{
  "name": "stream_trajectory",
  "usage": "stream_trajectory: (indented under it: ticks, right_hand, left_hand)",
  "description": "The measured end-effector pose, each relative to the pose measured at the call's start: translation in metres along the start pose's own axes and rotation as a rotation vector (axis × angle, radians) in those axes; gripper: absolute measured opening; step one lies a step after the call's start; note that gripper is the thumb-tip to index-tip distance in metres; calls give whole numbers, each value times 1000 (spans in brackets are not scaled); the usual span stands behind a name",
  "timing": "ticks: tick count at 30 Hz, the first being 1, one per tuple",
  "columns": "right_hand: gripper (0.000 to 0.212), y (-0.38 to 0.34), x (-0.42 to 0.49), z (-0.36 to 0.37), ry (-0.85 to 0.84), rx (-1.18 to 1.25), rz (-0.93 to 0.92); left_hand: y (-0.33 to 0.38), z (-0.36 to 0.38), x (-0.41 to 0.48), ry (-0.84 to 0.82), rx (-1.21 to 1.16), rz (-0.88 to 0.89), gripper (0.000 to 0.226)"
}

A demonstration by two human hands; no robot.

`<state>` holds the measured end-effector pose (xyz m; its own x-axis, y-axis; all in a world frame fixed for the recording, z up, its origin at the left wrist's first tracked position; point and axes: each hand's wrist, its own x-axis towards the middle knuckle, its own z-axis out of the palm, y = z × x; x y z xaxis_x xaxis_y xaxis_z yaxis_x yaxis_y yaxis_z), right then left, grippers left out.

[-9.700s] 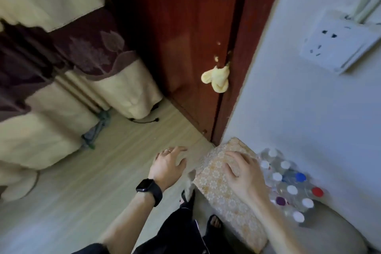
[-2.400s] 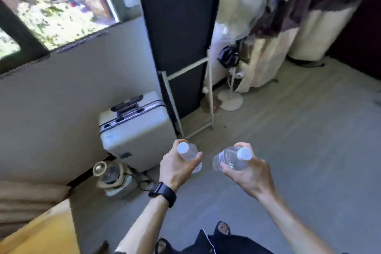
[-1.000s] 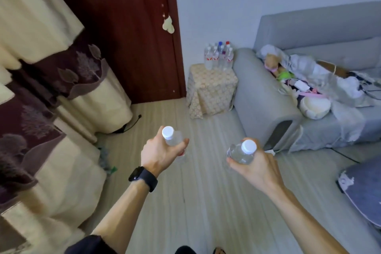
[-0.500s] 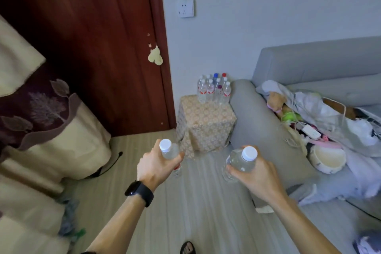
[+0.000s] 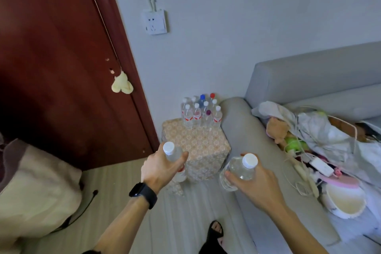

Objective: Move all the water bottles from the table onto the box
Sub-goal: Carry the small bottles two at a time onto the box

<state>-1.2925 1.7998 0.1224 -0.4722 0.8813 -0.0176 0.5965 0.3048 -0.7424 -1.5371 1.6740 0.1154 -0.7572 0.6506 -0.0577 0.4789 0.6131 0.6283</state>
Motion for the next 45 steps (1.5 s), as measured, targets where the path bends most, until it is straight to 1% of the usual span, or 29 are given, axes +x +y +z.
stream_trajectory:
  ticks: [5,8,11,13,17,19,21,23,25,27,30,34,37,40,43,45]
  right_hand:
    - [70,13,97,11,-73,-12,39]
    - [65,17,148,28,-176,-2,66]
    - [60,24,189,48,-223,-15,69]
    - [60,26,214,63,-262,-20,79]
    - [56,31,257,99,-327,-4,105]
    - [56,33,277,116,-382,5,167]
    - [63,34,295,132,-432,2,228]
    - [65,41,315,151,-459,4,287]
    - [62,52,335,171,-476,1,347]
    - [61,65,355,193,-525,-19,374]
    - [65,92,385,231,-586,-13,407]
    - [66,132,411,275,-545,11,468]
    - [62,156,424,295,-530,29,471]
    - [61,164,429,303,-540,-10,438]
    - [68,164,429,305,-598,-70,380]
    - [76,161,428,298,-636,-135,337]
  left_hand:
    - [16,36,65,-7,-23,-103,62]
    - [9,55,98,-9,-28,-163,60]
    - [-1,75,130,-18,-13,-210,63]
    - [-7,88,157,-55,-4,-244,61]
    - [-17,116,211,-170,-33,-272,49]
    - [-25,131,236,-213,-84,-293,45]
    - [-30,146,258,-238,-150,-315,43]
    - [-36,163,281,-287,-185,-352,45]
    - [-43,185,301,-350,-228,-394,50]
    - [-52,207,318,-398,-283,-443,57]
    - [-68,245,340,-452,-311,-499,62]
    - [-90,286,357,-443,-333,-538,62]
    - [-99,306,361,-397,-366,-537,62]
    - [-103,315,367,-359,-341,-546,62]
    - [-105,314,375,-381,-322,-552,65]
    - [-106,308,377,-414,-274,-525,71]
